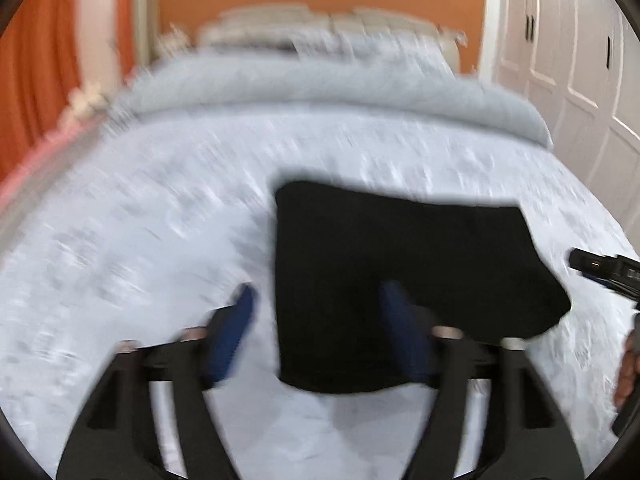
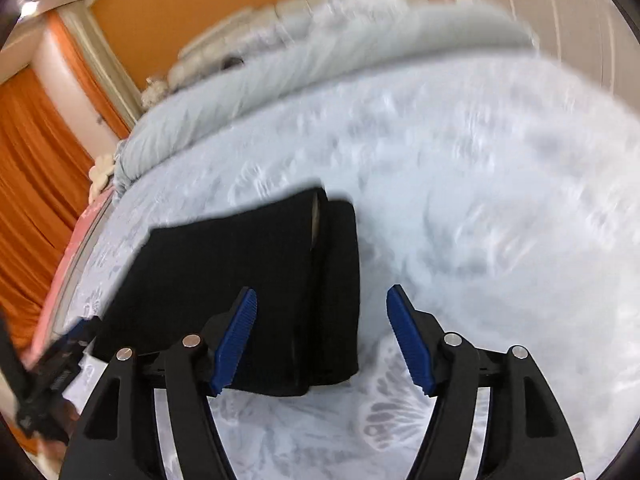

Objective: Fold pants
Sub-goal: 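Lower the folded pants onto the bed and open the right tool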

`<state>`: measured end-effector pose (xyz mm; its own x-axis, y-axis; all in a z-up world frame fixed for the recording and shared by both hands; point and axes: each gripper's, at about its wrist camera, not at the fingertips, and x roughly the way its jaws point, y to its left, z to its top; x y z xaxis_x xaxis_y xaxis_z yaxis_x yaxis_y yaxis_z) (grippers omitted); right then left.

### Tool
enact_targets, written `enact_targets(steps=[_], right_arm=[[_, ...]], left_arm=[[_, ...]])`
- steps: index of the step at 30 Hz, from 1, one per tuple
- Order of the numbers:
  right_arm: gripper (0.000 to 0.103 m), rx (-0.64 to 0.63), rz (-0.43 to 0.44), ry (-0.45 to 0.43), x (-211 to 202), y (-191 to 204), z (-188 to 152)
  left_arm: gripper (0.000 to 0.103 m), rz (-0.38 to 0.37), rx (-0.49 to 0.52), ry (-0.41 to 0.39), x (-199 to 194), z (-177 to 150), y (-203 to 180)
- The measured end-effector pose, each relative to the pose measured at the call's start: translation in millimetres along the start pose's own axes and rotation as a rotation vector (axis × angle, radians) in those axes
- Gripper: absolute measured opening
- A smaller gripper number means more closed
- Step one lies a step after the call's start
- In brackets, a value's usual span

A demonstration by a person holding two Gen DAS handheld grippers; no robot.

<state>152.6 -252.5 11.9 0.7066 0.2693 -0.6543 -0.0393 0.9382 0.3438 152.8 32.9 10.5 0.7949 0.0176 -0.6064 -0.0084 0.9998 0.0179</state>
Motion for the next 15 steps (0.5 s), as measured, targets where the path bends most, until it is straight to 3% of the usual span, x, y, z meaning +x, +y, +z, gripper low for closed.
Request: enact_targets(steps=[1,2,3,4,6,7,10,12,15], right_arm=[[0.043,-0.044,0.008,-0.002,-4,11,0],[0.016,-0.085,0.013,0.027,-2,23,-2],[0.010,-0.098,0.029,0.071,8,31,-6],[0.009,-0.104,0.028,0.108,18,33,-11],[0.006,-0.137,-0.091,0.232,60,25,-31],[0.002,-0.126,-0.103,0.224,67,16,-36],[0.003,-0.061,-0.125,0.199,42,13,-23],[0.017,-0.032,-0.124,0.090,1,18,-18],[0.021,-0.049,-0.118,-0.011,-52,30,-26]], left_arm=[[0.089,0.028,0.008,-0.043,-14,3,0],[0.090,0.056,0.022,-0.080,-27,6,-2],[0.090,0.066,0.036,-0.104,-38,8,-5],[0.090,0.066,0.043,-0.109,-43,11,-8],[0.090,0.067,0.045,-0.099,-48,10,-12],[0.090,0.065,0.050,-0.084,-48,8,-17],[0.090,0.096,0.081,-0.034,-51,-4,-24],[0.090,0.090,0.092,-0.025,-57,-11,-27],[0.090,0.057,0.066,0.008,-71,-23,-27]])
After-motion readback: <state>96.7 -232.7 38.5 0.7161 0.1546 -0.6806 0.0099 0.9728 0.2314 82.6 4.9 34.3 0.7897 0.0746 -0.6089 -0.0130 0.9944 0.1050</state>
